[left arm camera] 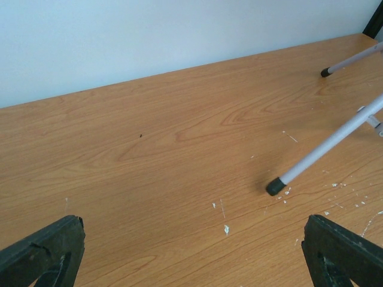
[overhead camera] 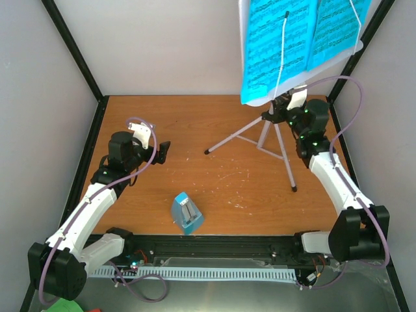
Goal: Pack up the instrument practice props
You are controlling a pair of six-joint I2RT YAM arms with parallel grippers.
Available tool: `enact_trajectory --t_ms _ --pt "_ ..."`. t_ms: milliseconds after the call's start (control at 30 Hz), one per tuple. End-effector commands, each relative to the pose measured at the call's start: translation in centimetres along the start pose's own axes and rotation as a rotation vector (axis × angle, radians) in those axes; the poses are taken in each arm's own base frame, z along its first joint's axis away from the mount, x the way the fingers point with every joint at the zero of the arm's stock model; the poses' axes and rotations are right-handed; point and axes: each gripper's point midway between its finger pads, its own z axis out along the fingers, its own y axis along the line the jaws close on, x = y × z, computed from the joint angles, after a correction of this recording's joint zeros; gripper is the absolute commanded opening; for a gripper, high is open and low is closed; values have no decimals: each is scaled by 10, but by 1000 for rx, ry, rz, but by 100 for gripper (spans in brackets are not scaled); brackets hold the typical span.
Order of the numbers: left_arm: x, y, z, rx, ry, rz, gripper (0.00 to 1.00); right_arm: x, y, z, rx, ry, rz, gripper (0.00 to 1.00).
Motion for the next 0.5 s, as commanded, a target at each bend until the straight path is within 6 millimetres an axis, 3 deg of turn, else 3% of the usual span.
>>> enact_trajectory --t_ms 0,133,467 --pt "-7 3 0 -8 -21 0 100 -52 14 -15 206 -207 106 3" --pt "-6 4 1 -15 -18 -1 99 -47 35 -7 312 -190 91 3" --pt "-4 7 2 -32 -12 2 99 -22 53 12 501 -137 184 3"
